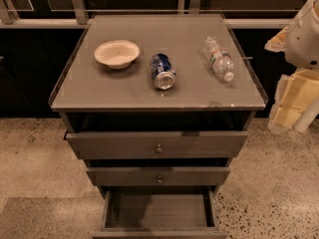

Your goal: Place pepsi can into bottom drawer

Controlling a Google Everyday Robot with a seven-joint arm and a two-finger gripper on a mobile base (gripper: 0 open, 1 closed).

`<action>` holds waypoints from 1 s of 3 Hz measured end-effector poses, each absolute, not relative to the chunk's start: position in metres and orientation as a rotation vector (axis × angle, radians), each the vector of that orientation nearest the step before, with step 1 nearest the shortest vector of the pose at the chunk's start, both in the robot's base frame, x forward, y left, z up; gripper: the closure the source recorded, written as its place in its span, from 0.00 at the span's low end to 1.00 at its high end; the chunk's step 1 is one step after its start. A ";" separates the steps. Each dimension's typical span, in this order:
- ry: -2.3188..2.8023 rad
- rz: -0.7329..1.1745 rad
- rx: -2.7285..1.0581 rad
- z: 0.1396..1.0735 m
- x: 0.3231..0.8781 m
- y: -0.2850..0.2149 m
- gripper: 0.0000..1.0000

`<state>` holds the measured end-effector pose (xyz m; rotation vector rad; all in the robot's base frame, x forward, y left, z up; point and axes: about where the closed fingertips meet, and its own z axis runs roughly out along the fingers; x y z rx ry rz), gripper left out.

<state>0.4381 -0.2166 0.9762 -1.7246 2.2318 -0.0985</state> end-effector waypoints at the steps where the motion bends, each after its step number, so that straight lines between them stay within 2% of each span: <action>1: 2.232 -0.099 -1.725 0.976 0.438 -0.217 0.00; 2: 2.251 -0.092 -1.626 0.979 0.444 -0.216 0.00; 3: 2.304 -0.097 -1.439 0.985 0.486 -0.201 0.00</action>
Offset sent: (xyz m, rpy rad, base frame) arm 0.0320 0.0000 0.0123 0.2091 -0.1298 -0.3256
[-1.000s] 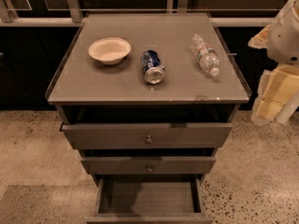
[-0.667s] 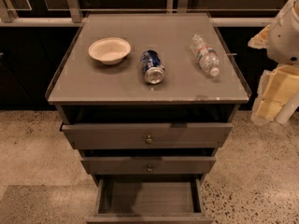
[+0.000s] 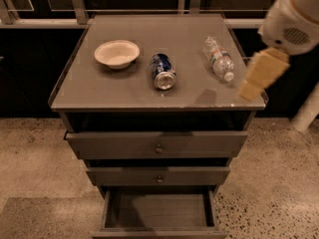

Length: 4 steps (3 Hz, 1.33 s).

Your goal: Place pepsi can into bottom drawer

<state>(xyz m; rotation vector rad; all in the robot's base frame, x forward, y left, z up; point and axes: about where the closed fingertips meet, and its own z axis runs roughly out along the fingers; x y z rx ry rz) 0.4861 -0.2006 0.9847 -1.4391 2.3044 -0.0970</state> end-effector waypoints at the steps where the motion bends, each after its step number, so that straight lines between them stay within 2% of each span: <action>1: 2.353 -0.170 -1.345 0.997 0.542 -0.169 0.00; 2: 2.360 -0.171 -1.292 1.003 0.556 -0.142 0.00; 3: 2.361 -0.167 -1.291 1.003 0.555 -0.143 0.00; 4: 2.389 -0.044 -1.267 0.984 0.562 -0.128 0.00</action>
Offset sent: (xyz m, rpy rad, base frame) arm 0.0469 0.0257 0.0101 -0.0226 -0.0218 -0.0678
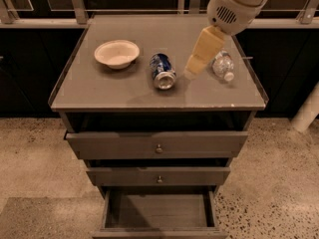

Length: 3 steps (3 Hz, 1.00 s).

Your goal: Place pepsi can into bottom drawer

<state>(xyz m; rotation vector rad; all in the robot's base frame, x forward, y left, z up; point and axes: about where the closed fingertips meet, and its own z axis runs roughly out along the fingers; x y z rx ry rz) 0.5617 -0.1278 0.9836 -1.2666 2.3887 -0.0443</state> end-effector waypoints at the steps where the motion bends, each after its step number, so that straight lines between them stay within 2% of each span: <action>1: 2.403 0.120 -1.243 0.961 0.581 -0.098 0.00; 3: 2.381 0.312 -1.289 0.928 0.624 -0.041 0.00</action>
Offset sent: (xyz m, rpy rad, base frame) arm 0.0684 0.0935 -0.0654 0.2628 0.1754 0.0621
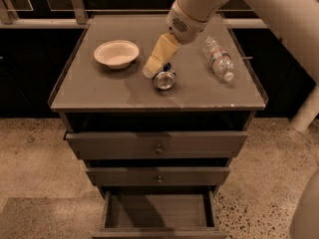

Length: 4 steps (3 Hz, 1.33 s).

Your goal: Place pepsi can into bottom drawer

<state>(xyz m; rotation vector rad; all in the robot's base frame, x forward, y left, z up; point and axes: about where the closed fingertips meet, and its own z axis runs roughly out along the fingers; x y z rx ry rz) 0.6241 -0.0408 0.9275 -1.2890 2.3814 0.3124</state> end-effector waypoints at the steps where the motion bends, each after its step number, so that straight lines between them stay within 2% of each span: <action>1: 2.381 0.316 -1.290 0.926 0.626 -0.039 0.00; 4: 2.404 0.292 -1.213 0.905 0.677 -0.043 0.00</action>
Offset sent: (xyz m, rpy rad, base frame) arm 0.0252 -0.0169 -0.0098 -0.0330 -0.0033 -0.0583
